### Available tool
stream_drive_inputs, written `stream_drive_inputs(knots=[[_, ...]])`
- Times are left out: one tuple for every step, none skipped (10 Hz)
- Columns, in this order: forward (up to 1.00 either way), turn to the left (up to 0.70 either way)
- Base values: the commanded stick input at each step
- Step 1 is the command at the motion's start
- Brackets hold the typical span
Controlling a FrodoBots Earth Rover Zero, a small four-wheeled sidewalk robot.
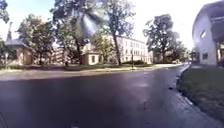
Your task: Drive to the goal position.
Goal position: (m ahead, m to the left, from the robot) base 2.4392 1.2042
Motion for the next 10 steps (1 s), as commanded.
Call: stream_drive_inputs(knots=[[0.50, -0.50], [0.50, -0.50], [0.50, -0.50], [0.50, -0.50], [0.50, -0.50], [0.50, -0.50], [0.50, -0.50], [0.50, -0.50], [0.50, -0.32], [0.50, 0.00]])
